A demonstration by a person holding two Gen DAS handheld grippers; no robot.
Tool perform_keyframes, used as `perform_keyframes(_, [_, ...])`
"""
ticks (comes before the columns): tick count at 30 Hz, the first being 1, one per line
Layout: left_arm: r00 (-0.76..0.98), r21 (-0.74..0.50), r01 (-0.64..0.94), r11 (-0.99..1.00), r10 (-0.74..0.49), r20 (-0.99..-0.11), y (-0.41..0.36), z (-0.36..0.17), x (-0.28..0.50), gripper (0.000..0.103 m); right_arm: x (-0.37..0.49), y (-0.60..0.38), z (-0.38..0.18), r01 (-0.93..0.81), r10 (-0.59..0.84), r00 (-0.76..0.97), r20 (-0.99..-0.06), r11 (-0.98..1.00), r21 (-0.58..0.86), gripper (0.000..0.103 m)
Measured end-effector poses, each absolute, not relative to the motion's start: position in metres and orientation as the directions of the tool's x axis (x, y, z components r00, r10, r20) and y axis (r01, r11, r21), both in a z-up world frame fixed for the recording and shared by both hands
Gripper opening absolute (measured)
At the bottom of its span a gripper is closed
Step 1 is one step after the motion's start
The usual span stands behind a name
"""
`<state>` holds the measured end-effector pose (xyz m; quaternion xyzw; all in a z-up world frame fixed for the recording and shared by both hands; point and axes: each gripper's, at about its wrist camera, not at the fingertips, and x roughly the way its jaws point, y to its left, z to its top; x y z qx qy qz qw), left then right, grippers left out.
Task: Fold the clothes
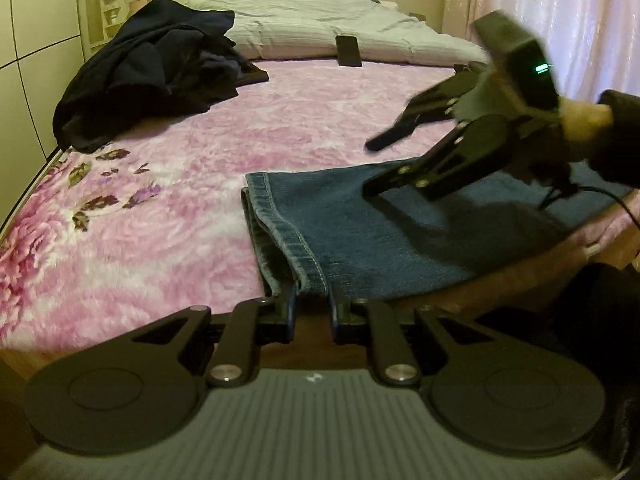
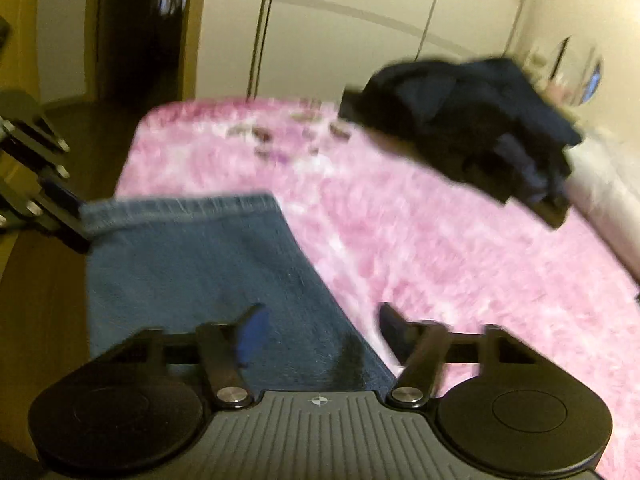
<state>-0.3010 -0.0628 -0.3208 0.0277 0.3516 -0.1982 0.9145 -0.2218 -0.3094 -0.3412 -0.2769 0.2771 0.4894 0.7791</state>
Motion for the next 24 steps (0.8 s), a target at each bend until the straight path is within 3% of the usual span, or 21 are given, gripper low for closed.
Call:
perform_keyframes(2, [0.682, -0.058, 0.394, 0.917, -0.334, -0.65, -0.066, -0.32, -0.304, 0.012, -0.214, -0.309, -0.348, -0.924, 0.608, 0.338, -0.718, 0.361, -0.129, 0.031])
perform_keyframes(4, [0.691, -0.026, 0.406, 0.914, -0.325, -0.646, -0.069, -0.318, -0.306, 0.012, -0.215, -0.315, -0.35, -0.921, 0.618, 0.341, -0.708, 0.372, -0.118, 0.0])
perform_keyframes(11, [0.728, -0.039, 0.389, 0.92, -0.333, -0.6, -0.068, -0.309, -0.301, 0.012, -0.231, -0.34, -0.321, -0.868, 0.656, 0.48, -0.582, 0.452, -0.205, 0.0])
perform_keyframes(15, [0.665, -0.137, 0.335, 0.932, -0.337, -0.666, -0.058, -0.338, -0.275, 0.013, -0.216, -0.323, -0.342, -0.878, 0.619, 0.457, -0.639, 0.431, -0.21, 0.0])
perform_keyframes(18, [0.661, -0.144, 0.307, 0.941, -0.32, -0.679, -0.055, -0.338, -0.27, 0.017, -0.214, -0.314, -0.362, -0.875, 0.584, 0.458, -0.67, 0.431, -0.223, 0.0])
perform_keyframes(20, [0.662, -0.132, 0.295, 0.946, -0.302, -0.686, -0.052, -0.335, -0.272, 0.025, -0.222, -0.319, -0.36, -0.862, 0.58, 0.485, -0.654, 0.444, -0.245, 0.0])
perform_keyframes(22, [0.663, -0.119, 0.283, 0.952, -0.284, -0.693, -0.046, -0.334, -0.278, 0.026, -0.232, -0.325, -0.354, -0.844, 0.57, 0.517, -0.638, 0.464, -0.269, 0.006])
perform_keyframes(23, [0.666, -0.117, 0.269, 0.956, -0.272, -0.695, -0.041, -0.334, -0.281, 0.024, -0.237, -0.329, -0.351, -0.835, 0.565, 0.532, -0.63, 0.473, -0.281, 0.034])
perform_keyframes(24, [0.67, -0.115, 0.251, 0.961, -0.258, -0.696, -0.036, -0.334, -0.285, 0.024, -0.242, -0.332, -0.348, -0.825, 0.56, 0.548, -0.622, 0.483, -0.293, 0.071])
